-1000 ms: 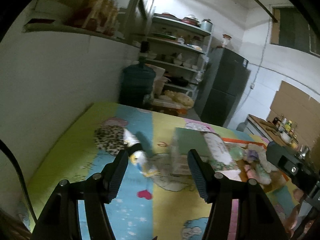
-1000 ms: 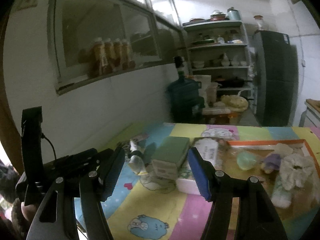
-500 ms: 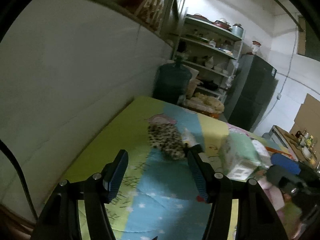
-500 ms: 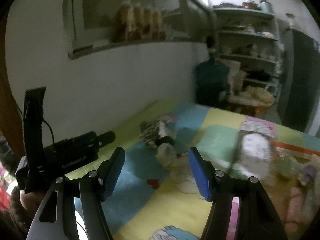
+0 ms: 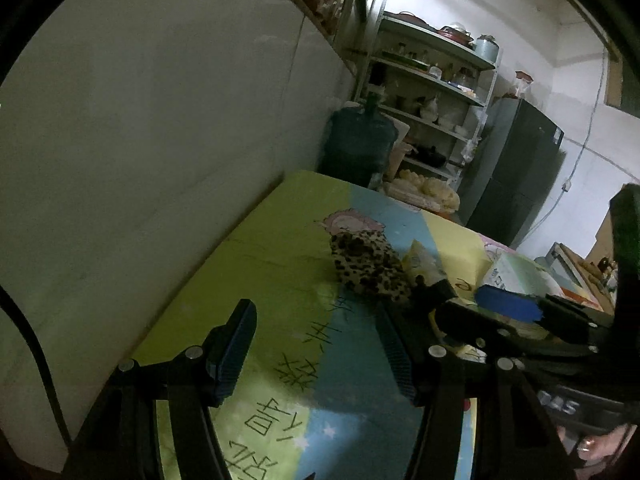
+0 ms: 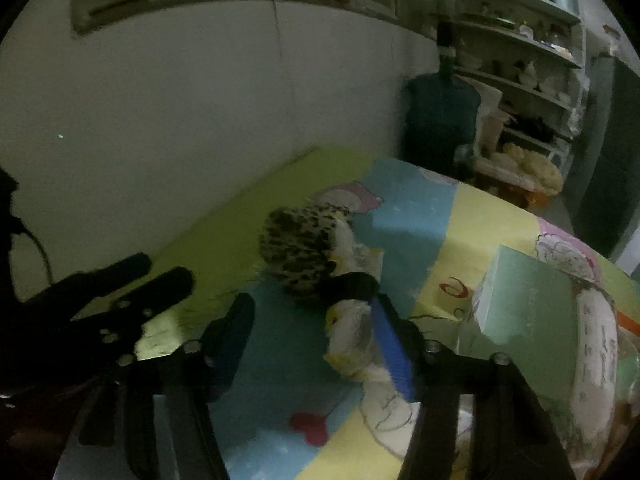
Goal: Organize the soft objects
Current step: 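Grasp the white snack packet with the right tool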
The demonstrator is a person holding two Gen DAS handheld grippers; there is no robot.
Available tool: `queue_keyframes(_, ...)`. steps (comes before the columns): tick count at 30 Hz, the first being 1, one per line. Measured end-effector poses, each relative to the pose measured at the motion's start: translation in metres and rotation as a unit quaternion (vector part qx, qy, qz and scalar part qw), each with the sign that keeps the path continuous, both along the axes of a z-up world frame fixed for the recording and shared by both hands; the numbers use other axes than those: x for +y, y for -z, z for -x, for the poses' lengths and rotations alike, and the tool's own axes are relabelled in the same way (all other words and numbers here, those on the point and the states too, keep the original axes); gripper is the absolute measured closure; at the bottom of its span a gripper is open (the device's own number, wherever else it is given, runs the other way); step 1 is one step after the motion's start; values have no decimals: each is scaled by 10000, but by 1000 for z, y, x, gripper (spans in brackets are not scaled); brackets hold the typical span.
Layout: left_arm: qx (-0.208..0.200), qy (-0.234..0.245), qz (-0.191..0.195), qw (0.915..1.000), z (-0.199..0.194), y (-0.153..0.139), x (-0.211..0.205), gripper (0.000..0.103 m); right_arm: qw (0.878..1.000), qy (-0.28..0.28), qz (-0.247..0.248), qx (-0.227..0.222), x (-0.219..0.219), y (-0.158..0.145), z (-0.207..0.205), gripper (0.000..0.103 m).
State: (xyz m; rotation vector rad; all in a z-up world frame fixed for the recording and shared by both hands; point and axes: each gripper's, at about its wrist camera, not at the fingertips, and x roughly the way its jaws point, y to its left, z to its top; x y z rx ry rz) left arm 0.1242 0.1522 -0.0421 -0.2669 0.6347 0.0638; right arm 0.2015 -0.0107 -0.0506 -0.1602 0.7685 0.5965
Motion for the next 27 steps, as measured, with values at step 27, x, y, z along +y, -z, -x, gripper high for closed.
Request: queue_keyframes(27,109,207,271,9994,-22,4,13,42,9932,74,1037,-518,16,10,-4,83)
